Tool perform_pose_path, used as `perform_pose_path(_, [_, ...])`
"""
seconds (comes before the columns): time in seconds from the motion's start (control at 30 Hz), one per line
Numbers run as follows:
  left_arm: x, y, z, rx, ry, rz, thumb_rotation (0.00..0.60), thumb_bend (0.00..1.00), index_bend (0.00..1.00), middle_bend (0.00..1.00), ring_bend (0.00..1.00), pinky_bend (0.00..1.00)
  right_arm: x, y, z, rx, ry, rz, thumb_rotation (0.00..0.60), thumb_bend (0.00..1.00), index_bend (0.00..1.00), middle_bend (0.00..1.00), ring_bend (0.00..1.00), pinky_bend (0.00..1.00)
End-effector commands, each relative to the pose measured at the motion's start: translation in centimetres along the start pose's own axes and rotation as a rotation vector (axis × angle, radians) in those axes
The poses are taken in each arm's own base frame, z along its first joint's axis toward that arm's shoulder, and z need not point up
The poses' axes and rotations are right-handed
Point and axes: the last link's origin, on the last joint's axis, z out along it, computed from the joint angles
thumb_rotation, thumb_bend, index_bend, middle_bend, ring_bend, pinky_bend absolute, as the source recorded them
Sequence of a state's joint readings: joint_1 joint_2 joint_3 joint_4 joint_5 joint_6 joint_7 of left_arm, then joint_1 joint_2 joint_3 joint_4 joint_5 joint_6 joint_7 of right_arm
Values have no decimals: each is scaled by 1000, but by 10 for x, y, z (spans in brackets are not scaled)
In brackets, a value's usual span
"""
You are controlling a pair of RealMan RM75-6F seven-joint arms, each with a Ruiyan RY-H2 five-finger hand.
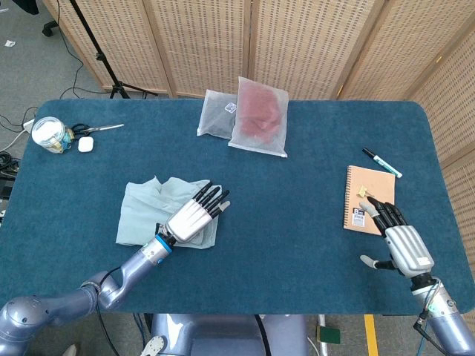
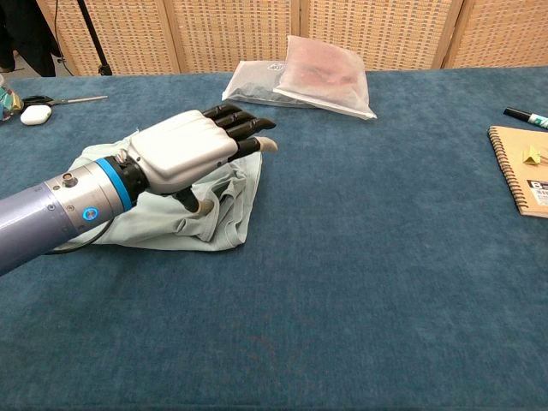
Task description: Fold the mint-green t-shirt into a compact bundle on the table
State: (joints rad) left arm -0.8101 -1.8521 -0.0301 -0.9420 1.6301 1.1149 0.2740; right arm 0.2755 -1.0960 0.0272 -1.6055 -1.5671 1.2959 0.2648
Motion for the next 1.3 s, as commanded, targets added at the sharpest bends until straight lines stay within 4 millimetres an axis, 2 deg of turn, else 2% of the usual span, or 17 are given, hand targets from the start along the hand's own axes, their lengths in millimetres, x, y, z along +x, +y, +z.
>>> perform_pose_path(0.03, [6, -9, -6, 23, 11, 10, 600, 167, 0, 0, 0, 0, 0, 0, 0, 1, -1, -1, 600, 158, 0, 0, 0, 3])
perform_pose_path(0.33, [13, -39, -19, 139, 20, -32, 600, 76, 0, 0, 0, 0, -2, -1, -1, 3, -4, -6, 600, 158, 0, 0, 0, 3])
perform_pose_path(0.57, [19, -70, -31, 226, 36, -87, 600, 75, 0, 0, 0, 0, -2, -2, 0, 4, -8, -7, 600, 158, 0, 0, 0, 4])
perform_pose_path(0.63, [19, -85, -40, 271, 37, -95, 600, 77, 0, 0, 0, 0, -3, -2, 0, 3, -10, -8, 600, 156, 0, 0, 0, 3])
perform_pose_path(0.83, [18, -115, -64, 359, 39, -135, 600, 80, 0, 0, 0, 0, -3, -2, 0, 4, -11, -7, 600, 158, 0, 0, 0, 3])
perform_pose_path(1.07, [19, -142, -117, 502, 51, -217, 600, 73, 0, 0, 0, 0, -4, -5, -1, 13, -14, -11, 600, 158, 0, 0, 0, 3])
perform_pose_path(1.3, [23, -153, -193, 698, 9, -365, 600, 0, 0, 0, 0, 0, -4, -9, -2, 33, -15, -15, 600, 156, 0, 0, 0, 3])
